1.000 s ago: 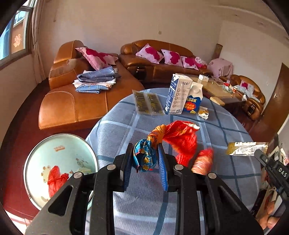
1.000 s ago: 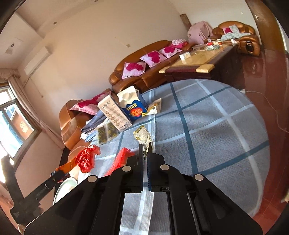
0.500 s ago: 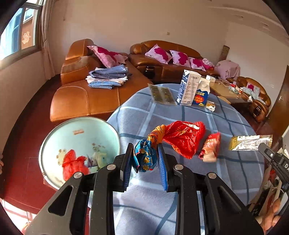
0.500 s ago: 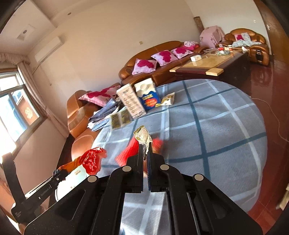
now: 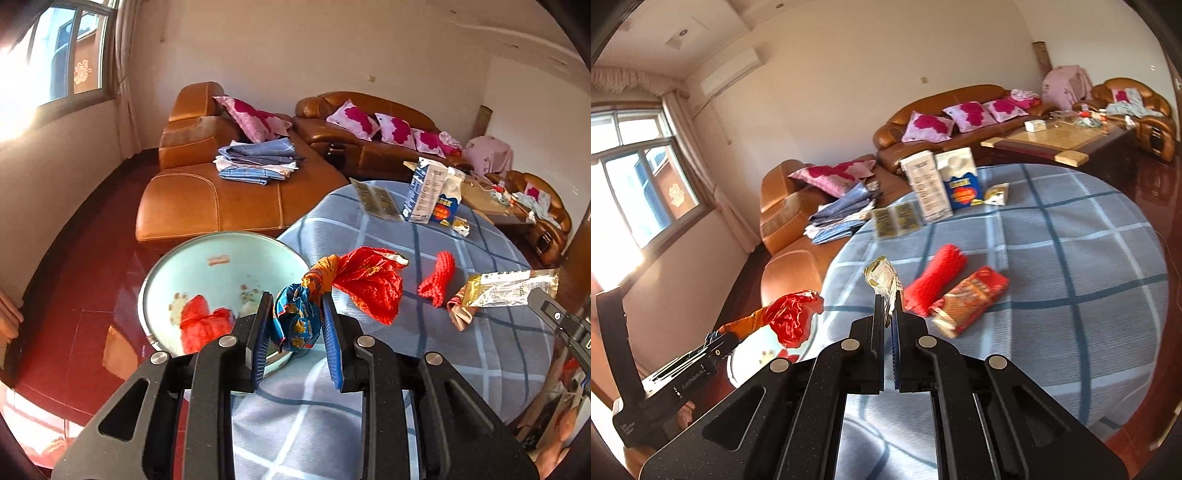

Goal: Collect trash
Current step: 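Carry the blue-orange wrapper and clear plastic toward the blue bin with both tools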

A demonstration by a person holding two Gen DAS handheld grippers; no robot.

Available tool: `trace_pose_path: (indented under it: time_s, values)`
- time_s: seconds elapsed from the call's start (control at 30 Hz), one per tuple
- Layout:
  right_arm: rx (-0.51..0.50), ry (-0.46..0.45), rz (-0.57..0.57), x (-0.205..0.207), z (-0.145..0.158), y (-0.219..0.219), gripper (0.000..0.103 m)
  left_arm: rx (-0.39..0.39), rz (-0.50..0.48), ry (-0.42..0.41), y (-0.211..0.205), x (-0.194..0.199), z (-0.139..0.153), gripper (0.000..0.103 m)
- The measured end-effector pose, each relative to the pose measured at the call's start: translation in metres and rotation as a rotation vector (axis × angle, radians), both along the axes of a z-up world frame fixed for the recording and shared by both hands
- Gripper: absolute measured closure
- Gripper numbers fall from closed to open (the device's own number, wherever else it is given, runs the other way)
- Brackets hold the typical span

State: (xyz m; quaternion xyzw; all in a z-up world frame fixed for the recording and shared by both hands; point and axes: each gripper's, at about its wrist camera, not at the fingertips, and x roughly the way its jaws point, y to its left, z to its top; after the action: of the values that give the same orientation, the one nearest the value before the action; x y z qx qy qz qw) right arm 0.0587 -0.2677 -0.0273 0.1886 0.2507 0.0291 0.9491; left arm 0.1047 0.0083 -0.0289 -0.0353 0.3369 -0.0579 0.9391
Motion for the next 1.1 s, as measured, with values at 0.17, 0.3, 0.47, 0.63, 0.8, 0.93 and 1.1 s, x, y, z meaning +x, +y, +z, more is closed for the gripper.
trace_pose_path:
  time_s: [0.17,0.3,0.47,0.63,0.8,0.93,1.1]
  values:
    - [-0.018,-0.002,0.048,-0.002,0.001,0.022,0.099,-0.001,0.027,-0.007,0.017,-0.007,0.002,0.077]
    - [-0.028,-0.002,0.086,-0.002,0.001,0.036,0.099,-0.001,0.041,-0.003,0.025,-0.013,0.000,0.077]
    - [-0.038,0.002,0.119,-0.001,-0.001,0.051,0.099,-0.002,0.067,0.004,0.036,-0.015,-0.002,0.077]
    - [-0.046,0.004,0.151,0.003,-0.001,0.064,0.099,-0.006,0.088,0.010,0.046,-0.014,-0.005,0.077]
    - [-0.056,0.003,0.177,0.011,-0.001,0.079,0.099,-0.010,0.114,0.015,0.059,-0.012,-0.009,0.077]
    - [-0.070,0.005,0.202,0.020,-0.002,0.093,0.099,-0.015,0.142,0.022,0.072,-0.007,-0.012,0.077]
    - [-0.095,0.018,0.231,0.036,-0.007,0.111,0.099,-0.017,0.181,0.034,0.088,0.002,-0.019,0.077]
